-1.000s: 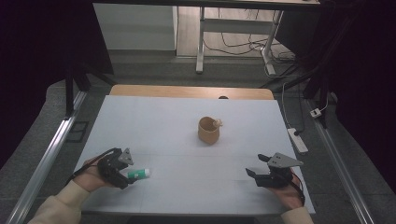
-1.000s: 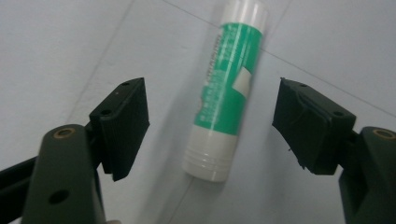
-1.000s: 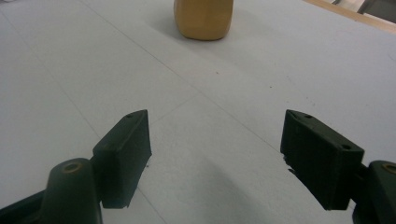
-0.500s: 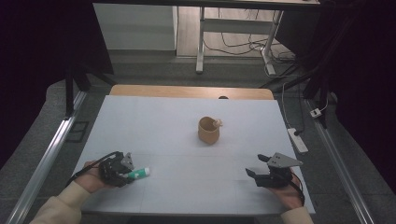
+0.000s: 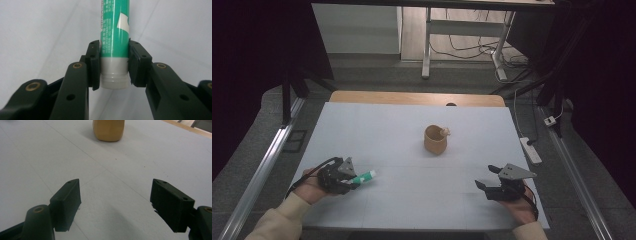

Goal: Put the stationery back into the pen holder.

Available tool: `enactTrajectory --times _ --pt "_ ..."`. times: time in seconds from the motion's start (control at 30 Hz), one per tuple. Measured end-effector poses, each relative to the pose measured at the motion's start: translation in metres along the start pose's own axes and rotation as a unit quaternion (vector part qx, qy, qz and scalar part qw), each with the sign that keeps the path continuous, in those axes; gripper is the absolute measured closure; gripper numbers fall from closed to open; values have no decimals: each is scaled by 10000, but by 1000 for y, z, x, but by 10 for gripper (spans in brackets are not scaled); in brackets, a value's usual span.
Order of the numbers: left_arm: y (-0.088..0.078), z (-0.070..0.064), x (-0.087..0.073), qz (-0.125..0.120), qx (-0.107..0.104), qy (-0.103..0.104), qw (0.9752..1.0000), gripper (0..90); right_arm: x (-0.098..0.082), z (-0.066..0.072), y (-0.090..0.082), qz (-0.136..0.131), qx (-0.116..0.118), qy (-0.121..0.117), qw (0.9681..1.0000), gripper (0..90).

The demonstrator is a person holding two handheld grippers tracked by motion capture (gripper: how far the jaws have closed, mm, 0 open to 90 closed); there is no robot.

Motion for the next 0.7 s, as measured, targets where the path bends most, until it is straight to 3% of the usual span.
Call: enactTrajectory --times 0.37,0.7 --pt "5 4 32 -562 -81 -209 9982 650 2 0 0 -36 -20 -28 10000 240" --pt "9 4 57 -838 -93 -256 9961 650 4 2 0 -92 -5 -47 9999 242"
Point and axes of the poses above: each handheld gripper's, and its own axes: y roughly forward along the jaws, x roughly out of its top, z roughly to its left, the point moved 7 cm from there along y, roughly forward along the jaws, and after that the axes turned 9 degrees about -z, right-handed, at the moved point
